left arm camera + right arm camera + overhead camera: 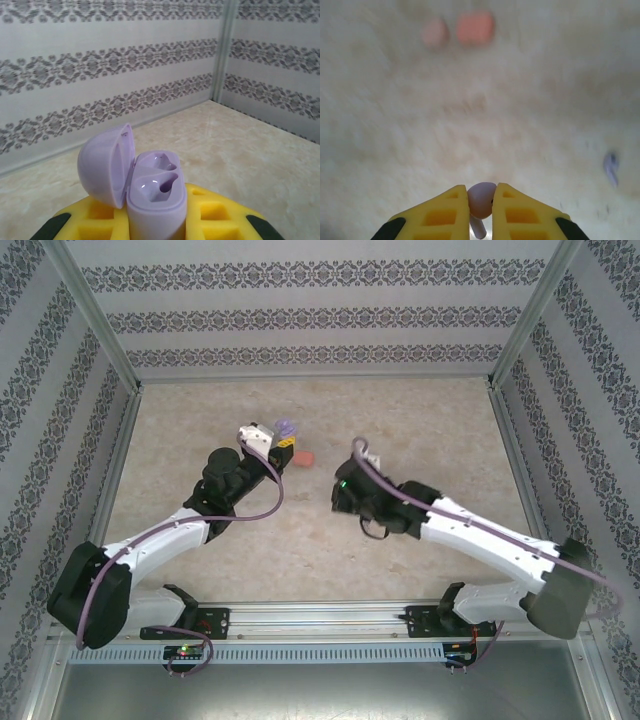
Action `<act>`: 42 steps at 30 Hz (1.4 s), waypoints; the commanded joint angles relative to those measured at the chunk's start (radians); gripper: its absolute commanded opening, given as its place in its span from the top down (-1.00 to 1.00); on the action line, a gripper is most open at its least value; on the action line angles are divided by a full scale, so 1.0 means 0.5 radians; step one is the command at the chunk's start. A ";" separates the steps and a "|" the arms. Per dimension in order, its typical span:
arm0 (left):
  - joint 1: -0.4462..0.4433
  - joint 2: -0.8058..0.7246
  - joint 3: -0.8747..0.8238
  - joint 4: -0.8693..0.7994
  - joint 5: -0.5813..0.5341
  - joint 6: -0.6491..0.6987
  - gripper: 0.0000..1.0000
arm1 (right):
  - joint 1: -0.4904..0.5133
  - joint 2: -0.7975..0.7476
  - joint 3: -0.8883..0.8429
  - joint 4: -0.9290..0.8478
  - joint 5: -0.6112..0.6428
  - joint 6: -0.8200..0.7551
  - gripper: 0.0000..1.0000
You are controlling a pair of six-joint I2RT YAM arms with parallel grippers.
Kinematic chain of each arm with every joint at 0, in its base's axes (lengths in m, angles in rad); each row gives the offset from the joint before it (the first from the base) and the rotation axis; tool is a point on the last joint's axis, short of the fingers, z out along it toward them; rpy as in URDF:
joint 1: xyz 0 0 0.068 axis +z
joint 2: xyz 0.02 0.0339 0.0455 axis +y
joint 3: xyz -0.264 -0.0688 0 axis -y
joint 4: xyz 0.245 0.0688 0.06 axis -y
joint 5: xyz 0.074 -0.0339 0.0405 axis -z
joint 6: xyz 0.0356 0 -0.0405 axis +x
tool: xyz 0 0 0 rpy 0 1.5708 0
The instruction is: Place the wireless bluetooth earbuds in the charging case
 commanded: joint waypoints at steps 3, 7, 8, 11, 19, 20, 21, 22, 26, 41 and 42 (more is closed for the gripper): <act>0.017 0.130 0.010 0.389 0.374 0.253 1.00 | -0.307 -0.108 0.211 0.400 -0.117 -0.497 0.71; 0.014 0.225 0.097 0.432 0.528 0.311 1.00 | -0.451 -0.093 0.237 0.744 -0.278 -0.588 0.70; 0.013 0.252 0.118 0.458 0.562 0.311 1.00 | -0.473 -0.087 0.227 0.843 -0.312 -0.603 0.70; 0.007 0.346 0.187 0.550 0.612 0.286 1.00 | -0.513 -0.075 0.151 1.144 -0.409 -0.628 0.70; -0.035 0.538 0.357 0.713 0.650 0.266 1.00 | -0.537 -0.033 -0.052 1.729 -0.549 -0.605 0.70; -0.038 0.545 0.365 0.731 0.649 0.266 1.00 | -0.539 -0.032 -0.076 1.776 -0.561 -0.600 0.70; -0.036 0.549 0.374 0.741 0.644 0.260 1.00 | -0.537 -0.035 -0.105 1.836 -0.569 -0.596 0.70; -0.036 0.553 0.381 0.746 0.645 0.259 1.00 | -0.533 -0.037 -0.137 1.892 -0.580 -0.600 0.70; -0.036 0.556 0.408 0.746 0.663 0.252 1.00 | -0.510 -0.046 -0.221 2.016 -0.573 -0.611 0.70; -0.040 0.557 0.455 0.699 0.686 0.222 1.00 | -0.417 0.038 -0.281 2.097 -0.545 -0.569 0.72; -0.040 0.555 0.455 0.696 0.684 0.223 1.00 | -0.416 0.046 -0.284 2.101 -0.545 -0.567 0.72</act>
